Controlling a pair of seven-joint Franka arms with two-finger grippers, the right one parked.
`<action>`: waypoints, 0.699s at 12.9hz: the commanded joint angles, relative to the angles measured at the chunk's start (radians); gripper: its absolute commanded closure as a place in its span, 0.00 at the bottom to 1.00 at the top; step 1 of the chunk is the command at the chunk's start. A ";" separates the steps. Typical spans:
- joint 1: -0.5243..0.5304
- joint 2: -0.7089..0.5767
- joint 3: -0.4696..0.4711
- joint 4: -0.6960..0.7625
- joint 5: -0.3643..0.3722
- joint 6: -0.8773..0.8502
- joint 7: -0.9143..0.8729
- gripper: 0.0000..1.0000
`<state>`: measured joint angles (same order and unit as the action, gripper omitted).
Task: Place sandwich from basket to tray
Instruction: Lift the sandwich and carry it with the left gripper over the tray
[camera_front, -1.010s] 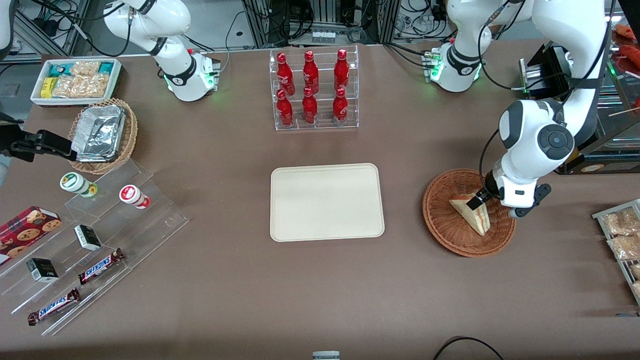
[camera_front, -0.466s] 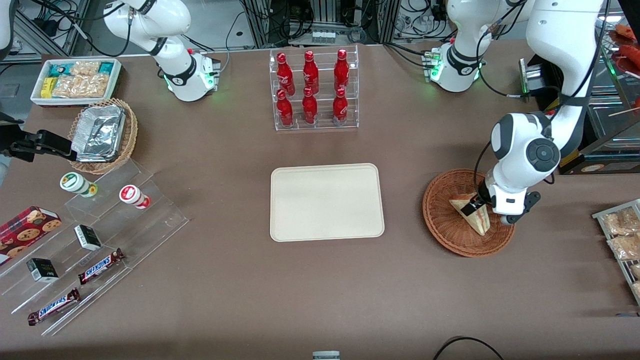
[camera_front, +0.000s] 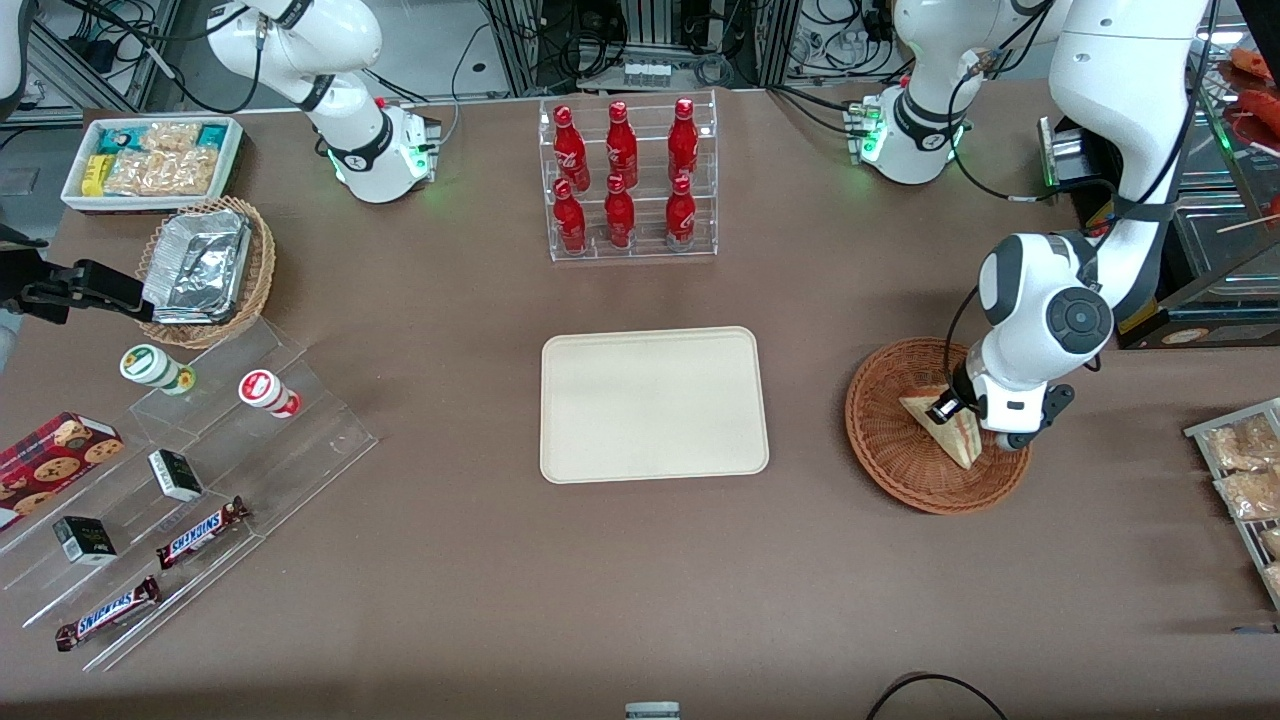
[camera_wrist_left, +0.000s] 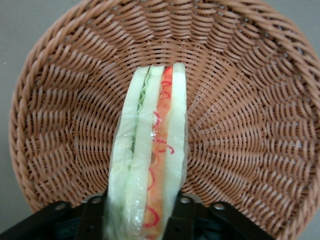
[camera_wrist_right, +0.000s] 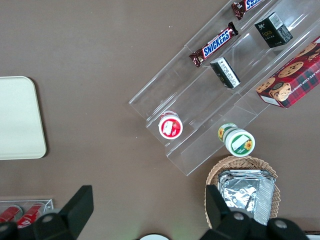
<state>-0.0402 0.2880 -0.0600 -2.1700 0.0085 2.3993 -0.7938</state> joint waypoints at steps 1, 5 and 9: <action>0.005 -0.052 -0.006 0.086 0.001 -0.159 0.016 1.00; -0.053 -0.023 -0.046 0.213 0.004 -0.295 0.094 1.00; -0.231 0.017 -0.052 0.260 -0.010 -0.296 0.166 1.00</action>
<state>-0.1872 0.2638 -0.1209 -1.9708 0.0068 2.1222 -0.6557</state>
